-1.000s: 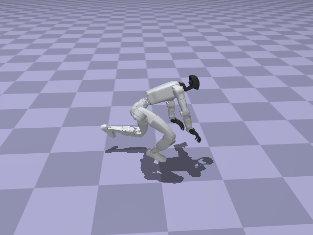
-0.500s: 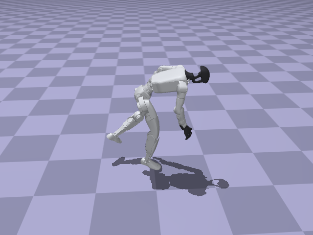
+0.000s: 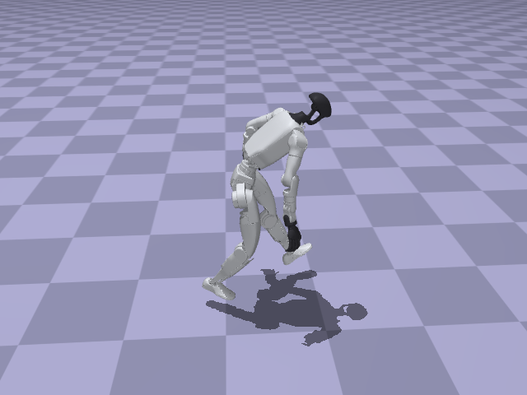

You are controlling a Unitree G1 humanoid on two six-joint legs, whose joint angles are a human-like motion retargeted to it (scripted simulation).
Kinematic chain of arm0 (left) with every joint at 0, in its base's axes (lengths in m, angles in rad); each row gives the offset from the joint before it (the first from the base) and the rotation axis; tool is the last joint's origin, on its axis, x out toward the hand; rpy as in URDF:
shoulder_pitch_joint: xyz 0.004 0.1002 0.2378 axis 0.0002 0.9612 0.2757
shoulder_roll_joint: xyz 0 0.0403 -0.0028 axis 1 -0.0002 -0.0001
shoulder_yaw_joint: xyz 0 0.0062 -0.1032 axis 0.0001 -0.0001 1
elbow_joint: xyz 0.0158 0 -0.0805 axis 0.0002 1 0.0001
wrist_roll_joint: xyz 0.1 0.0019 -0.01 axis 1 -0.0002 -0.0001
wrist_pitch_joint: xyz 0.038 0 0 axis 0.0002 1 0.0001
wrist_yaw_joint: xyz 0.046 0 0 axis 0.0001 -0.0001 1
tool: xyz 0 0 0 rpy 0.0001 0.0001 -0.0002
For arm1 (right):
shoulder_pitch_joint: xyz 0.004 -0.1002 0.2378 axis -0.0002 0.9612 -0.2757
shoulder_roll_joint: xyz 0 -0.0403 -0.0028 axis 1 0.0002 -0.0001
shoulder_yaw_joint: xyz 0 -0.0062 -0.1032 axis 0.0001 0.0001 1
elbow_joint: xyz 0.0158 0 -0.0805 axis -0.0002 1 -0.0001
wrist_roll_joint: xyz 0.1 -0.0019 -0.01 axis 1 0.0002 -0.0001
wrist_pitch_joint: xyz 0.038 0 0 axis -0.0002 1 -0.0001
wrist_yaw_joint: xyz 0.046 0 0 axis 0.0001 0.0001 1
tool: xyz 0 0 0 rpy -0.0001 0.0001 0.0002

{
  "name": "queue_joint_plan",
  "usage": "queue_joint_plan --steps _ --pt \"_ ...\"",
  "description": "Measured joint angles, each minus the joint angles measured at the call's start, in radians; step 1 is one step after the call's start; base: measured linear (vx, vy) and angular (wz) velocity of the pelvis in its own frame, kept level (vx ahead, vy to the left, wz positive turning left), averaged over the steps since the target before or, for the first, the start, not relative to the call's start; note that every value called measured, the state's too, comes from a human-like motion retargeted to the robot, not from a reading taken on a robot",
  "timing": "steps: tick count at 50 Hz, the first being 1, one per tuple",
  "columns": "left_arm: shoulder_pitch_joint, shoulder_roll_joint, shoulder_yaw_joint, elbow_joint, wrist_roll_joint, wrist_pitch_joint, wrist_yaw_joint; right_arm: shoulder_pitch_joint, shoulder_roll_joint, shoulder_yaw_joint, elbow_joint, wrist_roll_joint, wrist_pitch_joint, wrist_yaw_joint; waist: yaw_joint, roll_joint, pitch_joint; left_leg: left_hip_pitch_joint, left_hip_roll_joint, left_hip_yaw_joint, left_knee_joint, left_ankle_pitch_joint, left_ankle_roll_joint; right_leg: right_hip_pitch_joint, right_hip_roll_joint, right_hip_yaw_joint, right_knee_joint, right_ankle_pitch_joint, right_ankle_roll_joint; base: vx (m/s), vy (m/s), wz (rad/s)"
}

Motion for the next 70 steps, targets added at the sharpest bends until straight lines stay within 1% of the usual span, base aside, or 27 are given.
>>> queue_joint_plan --steps 3,5,7,8,11,13,15,20,23,25,27,28,30,33,35,40,42,43,46,48,50,53,57,59,62,66,70 --pt "-0.153 0.102 -0.075 -0.038 0.001 -0.002 0.076 -0.114 0.013 0.041 0.052 -0.016 0.008 -0.033 -0.041 -0.051 -0.002 -0.074 -0.042 -0.090 0.000 0.167 0.051 -0.190 -0.089 0.085 0.364 -0.057 -0.132 0.31 0.14 0.06" --pt "-0.289 0.172 -0.132 -0.066 -0.032 0.013 0.127 -0.199 0.008 0.085 0.067 0.013 0.020 -0.076 -0.099 -0.107 -0.010 -0.173 -0.112 -0.119 0.049 0.270 0.112 -0.396 -0.167 0.194 0.639 -0.042 -0.188 0.22 0.11 1.39" --pt "-0.436 0.224 -0.183 -0.098 -0.085 0.026 0.155 -0.280 -0.005 0.112 0.066 0.077 0.035 -0.099 -0.186 -0.149 -0.033 -0.376 -0.176 -0.115 0.296 0.240 0.162 -0.625 -0.215 0.336 0.881 0.002 -0.163 0.20 0.09 2.31" --pt "-0.507 0.244 -0.203 -0.113 -0.096 0.027 0.153 -0.321 -0.008 0.116 0.063 0.116 0.036 -0.101 -0.219 -0.156 -0.039 -0.522 -0.165 -0.092 0.547 0.147 0.174 -0.722 -0.207 0.407 0.997 0.018 -0.122 0.20 0.08 1.90" --pt "-0.709 0.285 -0.264 -0.181 -0.181 0.036 0.174 -0.437 -0.065 0.173 0.031 0.170 0.057 -0.097 -0.250 -0.141 -0.009 -0.743 -0.149 -0.086 0.924 0.017 0.204 -0.886 -0.132 0.544 1.211 0.059 -0.036 0.14 0.03 0.95" --pt "-0.743 0.274 -0.328 -0.205 -0.107 0.053 0.147 -0.427 -0.096 0.232 0.019 0.098 0.048 -0.073 -0.248 -0.146 0.000 -0.776 -0.062 0.020 1.235 -0.068 0.185 -0.838 -0.109 0.662 1.388 -0.008 0.041 0.15 0.07 -0.33" --pt "-0.787 0.285 -0.426 -0.248 -0.038 0.048 0.124 -0.440 -0.130 0.348 0.018 0.024 0.037 -0.062 -0.198 -0.136 0.000 -0.776 0.032 0.048 1.417 -0.155 0.151 -0.775 -0.085 0.699 1.454 -0.065 0.030 0.19 0.00 -1.19" --pt "-0.914 0.345 -0.638 -0.390 0.024 0.028 0.115 -0.493 -0.214 0.534 0.063 -0.199 0.076 -0.123 -0.223 -0.154 0.000 -0.776 0.100 0.183 1.718 -0.276 0.177 -0.626 -0.212 0.899 1.709 -0.333 0.062 0.12 -0.04 -0.13" --pt "-1.020 0.368 -0.765 -0.430 0.079 0.045 0.133 -0.501 -0.220 0.541 0.099 -0.272 0.110 -0.214 -0.252 -0.134 0.000 -0.776 0.136 0.208 1.813 -0.309 0.158 -0.605 -0.214 0.937 1.820 -0.301 0.067 0.12 -0.20 -0.03" --pt "-1.092 0.382 -0.840 -0.423 0.119 0.056 0.171 -0.486 -0.194 0.526 0.125 -0.285 0.159 -0.369 -0.279 -0.143 0.000 -0.776 0.166 0.219 1.866 -0.331 0.134 -0.617 -0.203 0.949 1.882 -0.246 0.050 0.13 -0.25 0.03" --pt "-1.166 0.391 -0.904 -0.393 0.176 0.062 0.207 -0.468 -0.161 0.475 0.129 -0.260 0.207 -0.571 -0.334 -0.175 0.000 -0.776 0.165 0.245 1.896 -0.352 0.106 -0.592 -0.245 0.958 1.921 -0.273 0.059 0.19 -0.24 0.31" --pt "-1.194 0.399 -0.930 -0.374 0.188 0.072 0.234 -0.455 -0.136 0.459 0.117 -0.240 0.232 -0.656 -0.355 -0.202 0.000 -0.776 0.181 0.238 1.926 -0.367 0.079 -0.611 -0.236 0.949 1.936 -0.200 0.024 0.24 -0.32 0.00" --pt "-1.246 0.412 -0.963 -0.332 0.214 0.079 0.267 -0.444 -0.078 0.442 0.090 -0.218 0.250 -0.747 -0.398 -0.269 0.000 -0.776 0.201 0.236 1.967 -0.398 0.023 -0.622 -0.237 0.946 1.959 -0.146 -0.006 0.27 -0.31 -0.10" --pt "-1.329 0.426 -0.969 -0.239 0.224 0.069 0.338 -0.517 0.097 0.489 0.101 -0.187 0.256 -0.757 -0.501 -0.419 0.000 -0.776 0.224 0.227 1.991 -0.425 -0.082 -0.651 -0.217 0.928 1.979 -0.098 -0.036 0.24 -0.28 0.05" --pt "-1.385 0.395 -0.928 -0.192 0.228 0.067 0.397 -0.573 0.200 0.492 0.113 -0.173 0.251 -0.761 -0.561 -0.494 0.000 -0.776 0.255 0.240 2.007 -0.436 -0.108 -0.672 -0.182 0.910 1.993 -0.076 -0.046 0.20 -0.17 0.11" --pt "-1.530 0.140 -0.795 -0.134 0.221 0.079 0.454 -0.643 0.289 0.495 0.104 -0.152 0.227 -0.793 -0.642 -0.505 0.000 -0.776 0.354 0.294 2.041 -0.457 -0.110 -0.707 -0.128 0.866 1.997 -0.091 -0.045 0.22 -0.09 0.29" --pt "-1.599 0.076 -0.807 -0.106 0.240 0.085 0.421 -0.659 0.301 0.502 0.096 -0.150 0.216 -0.799 -0.674 -0.505 0.000 -0.776 0.358 0.307 2.042 -0.473 -0.110 -0.682 -0.138 0.860 1.982 -0.151 -0.014 0.24 -0.04 0.53" --pt "-1.634 0.060 -0.825 -0.090 0.260 0.086 0.398 -0.665 0.305 0.502 0.091 -0.151 0.208 -0.800 -0.692 -0.505 0.000 -0.776 0.349 0.312 2.040 -0.481 -0.110 -0.655 -0.150 0.858 1.972 -0.196 0.012 0.24 -0.04 0.55" --pt "-1.719 0.080 -0.885 -0.035 0.338 0.098 0.364 -0.666 0.312 0.517 0.082 -0.151 0.199 -0.813 -0.731 -0.505 0.000 -0.776 0.326 0.295 2.047 -0.505 -0.110 -0.616 -0.161 0.842 1.940 -0.203 0.027 0.22 -0.09 0.29" --pt "-1.743 0.130 -0.912 0.009 0.402 0.119 0.391 -0.660 0.314 0.529 0.078 -0.151 0.198 -0.827 -0.735 -0.505 0.000 -0.776 0.324 0.273 2.060 -0.524 -0.110 -0.616 -0.145 0.839 1.922 -0.164 0.017 0.19 -0.10 -0.10" --pt "-1.740 0.179 -0.928 0.074 0.478 0.145 0.433 -0.656 0.311 0.522 0.076 -0.164 0.191 -0.840 -0.739 -0.505 0.000 -0.776 0.307 0.268 2.059 -0.540 -0.110 -0.587 -0.159 0.849 1.907 -0.212 0.046 0.18 -0.06 0.02" --pt "-1.694 0.274 -0.936 0.190 0.541 0.181 0.472 -0.648 0.318 0.516 0.072 -0.185 0.197 -0.859 -0.738 -0.505 0.000 -0.776 0.304 0.239 2.076 -0.563 -0.109 -0.592 -0.153 0.847 1.887 -0.163 0.028 0.16 -0.07 -0.10" --pt "-1.676 0.458 -0.992 0.310 0.744 0.194 0.466 -0.636 0.323 0.479 0.067 -0.253 0.188 -0.867 -0.738 -0.505 0.000 -0.776 0.287 0.214 2.085 -0.585 -0.109 -0.559 -0.169 0.845 1.857 -0.179 0.048 0.15 -0.07 0.07" --pt "-1.673 0.566 -0.988 0.396 0.754 0.224 0.506 -0.628 0.324 0.462 0.071 -0.274 0.192 -0.879 -0.728 -0.505 0.000 -0.776 0.279 0.198 2.090 -0.594 -0.106 -0.539 -0.175 0.846 1.840 -0.192 0.058 0.15 -0.11 0.07" --pt "-1.643 0.725 -0.880 0.607 0.461 0.257 0.574 -0.612 0.326 0.443 0.090 -0.262 0.218 -0.899 -0.694 -0.505 0.000 -0.776 0.272 0.183 2.101 -0.609 -0.072 -0.520 -0.183 0.855 1.822 -0.206 0.068 0.13 -0.07 0.00" --pt "-1.555 1.013 -0.744 0.838 -0.102 0.191 0.539 -0.560 0.297 0.406 0.093 -0.229 0.248 -0.905 -0.605 -0.504 0.000 -0.776 0.263 0.168 2.122 -0.639 -0.027 -0.519 -0.212 0.857 1.805 -0.209 0.061 0.16 -0.04 -0.02" --pt "-1.366 1.321 -0.709 0.959 -0.463 0.136 0.545 -0.439 0.255 0.245 0.073 -0.236 0.278 -0.929 -0.445 -0.504 0.000 -0.776 0.255 0.174 2.145 -0.672 0.011 -0.530 -0.245 0.873 1.792 -0.214 0.045 0.18 0.03 0.03"
